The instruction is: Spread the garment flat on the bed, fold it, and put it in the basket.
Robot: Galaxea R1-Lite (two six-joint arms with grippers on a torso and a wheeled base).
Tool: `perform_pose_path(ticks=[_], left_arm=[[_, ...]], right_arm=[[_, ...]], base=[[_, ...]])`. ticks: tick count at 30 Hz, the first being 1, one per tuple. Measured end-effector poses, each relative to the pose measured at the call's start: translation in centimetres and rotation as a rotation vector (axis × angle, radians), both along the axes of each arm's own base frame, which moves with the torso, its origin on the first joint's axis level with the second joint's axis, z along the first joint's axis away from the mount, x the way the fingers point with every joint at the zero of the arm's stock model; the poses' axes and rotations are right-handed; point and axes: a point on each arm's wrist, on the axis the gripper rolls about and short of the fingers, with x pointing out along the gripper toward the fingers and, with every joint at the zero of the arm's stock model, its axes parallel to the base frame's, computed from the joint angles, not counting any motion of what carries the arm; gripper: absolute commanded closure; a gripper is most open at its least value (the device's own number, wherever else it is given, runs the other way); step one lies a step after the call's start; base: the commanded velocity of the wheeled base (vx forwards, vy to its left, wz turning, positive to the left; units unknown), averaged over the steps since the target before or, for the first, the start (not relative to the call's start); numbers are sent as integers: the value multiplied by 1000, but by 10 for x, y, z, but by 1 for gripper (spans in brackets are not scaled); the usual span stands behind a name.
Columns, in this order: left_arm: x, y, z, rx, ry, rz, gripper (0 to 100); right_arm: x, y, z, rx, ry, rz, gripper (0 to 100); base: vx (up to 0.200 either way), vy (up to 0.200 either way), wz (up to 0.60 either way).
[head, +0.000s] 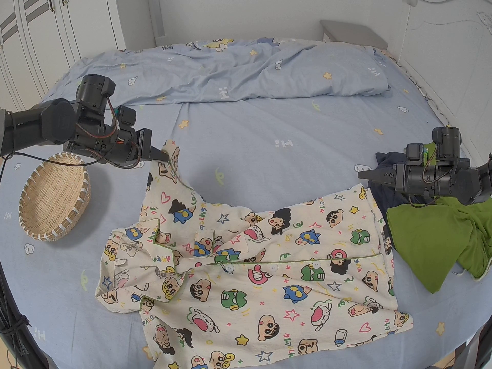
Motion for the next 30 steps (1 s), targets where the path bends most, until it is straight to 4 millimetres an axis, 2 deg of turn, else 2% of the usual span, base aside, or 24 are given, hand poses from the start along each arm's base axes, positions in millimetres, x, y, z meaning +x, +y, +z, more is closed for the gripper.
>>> perform_pose_path(ticks=[8, 16, 23, 30], left_arm=[[13, 33, -5, -19, -89, 70, 100], [28, 48, -1, -30, -182, 113, 100], [36, 55, -8, -25, -176, 130, 100], [45, 68, -14, -21, -176, 160, 100]], right_arm=[[13, 9, 5, -30, -58, -48, 0], [32, 27, -4, -31, -44, -51, 0], [46, 20, -24, -36, 1, -72, 0], [52, 16, -34, -48, 18, -90, 0]], base=[[0, 0, 0], [0, 0, 0], [0, 0, 0], [0, 0, 0]])
